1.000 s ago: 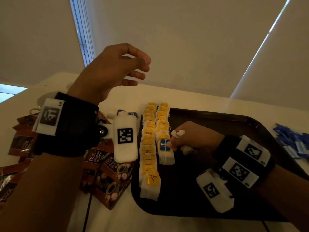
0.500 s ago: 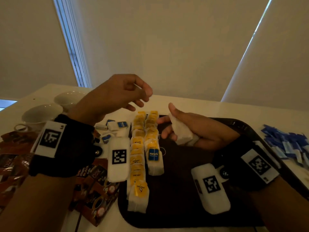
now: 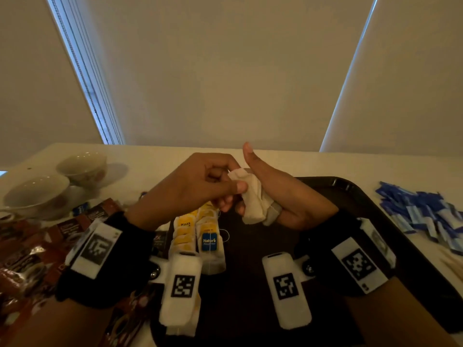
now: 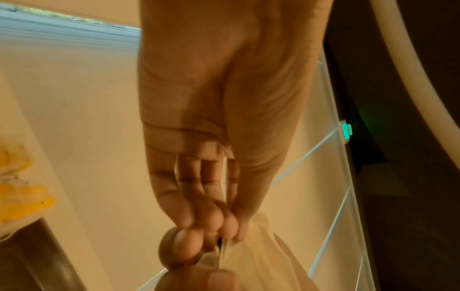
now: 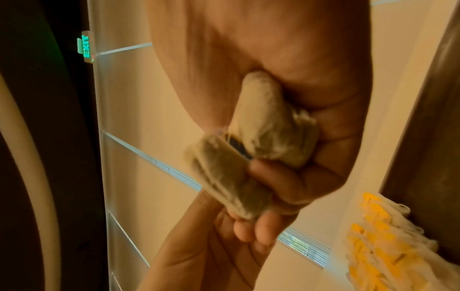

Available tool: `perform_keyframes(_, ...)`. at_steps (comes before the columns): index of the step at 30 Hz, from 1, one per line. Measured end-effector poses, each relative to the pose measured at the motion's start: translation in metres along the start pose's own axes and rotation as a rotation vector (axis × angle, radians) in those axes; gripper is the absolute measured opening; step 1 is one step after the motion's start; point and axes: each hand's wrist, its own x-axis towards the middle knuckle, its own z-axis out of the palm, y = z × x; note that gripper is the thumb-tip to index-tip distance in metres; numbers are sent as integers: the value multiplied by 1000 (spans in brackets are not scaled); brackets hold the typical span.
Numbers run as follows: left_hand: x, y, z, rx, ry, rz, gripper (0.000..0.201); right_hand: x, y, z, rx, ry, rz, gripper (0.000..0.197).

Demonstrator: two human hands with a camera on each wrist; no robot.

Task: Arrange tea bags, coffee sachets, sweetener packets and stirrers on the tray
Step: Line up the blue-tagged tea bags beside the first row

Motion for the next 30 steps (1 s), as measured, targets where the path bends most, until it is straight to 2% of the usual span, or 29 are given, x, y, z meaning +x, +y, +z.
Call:
perform_keyframes(4,-1,0,-5,-128,48,22,14,-3,-3,-9,28,23,17,72)
perform_keyframes(9,-1,-2,-11,-293,48,-1,13,-11,-10,-15,90,-34,31,66)
perform_keyframes(12,0,-4,-14,-317,80,-13,13,-14,-13,-16,98,-40,31,50)
perform_keyframes(14,-1,-6,-16,-308,79,-15,16,-16,-14,-16,78,-28,14,35)
perform_keyframes(17,-1,-7,-18,-279,79,-18,21,-18,-15,-16,10,23,-45,29)
perform_keyframes(20,0,-6,-19,-242,112,-43,20,-16,-13,-15,-49,192,-84,17)
perform_keyframes(23,3,-8,-21,-122,308,-18,26,-14,-11,-12,-80,318,-132,7)
perform_keyframes(26,3,-6,-20,-12,489,76,16,-12,-10,-9,-93,375,-153,9)
perform_keyframes(27,3,-4,-19,16,487,84,11,-12,-10,-8,-92,381,-158,11)
perform_keyframes(30,4,-4,-13,42,379,-6,32,-11,-8,-5,-99,380,-162,21)
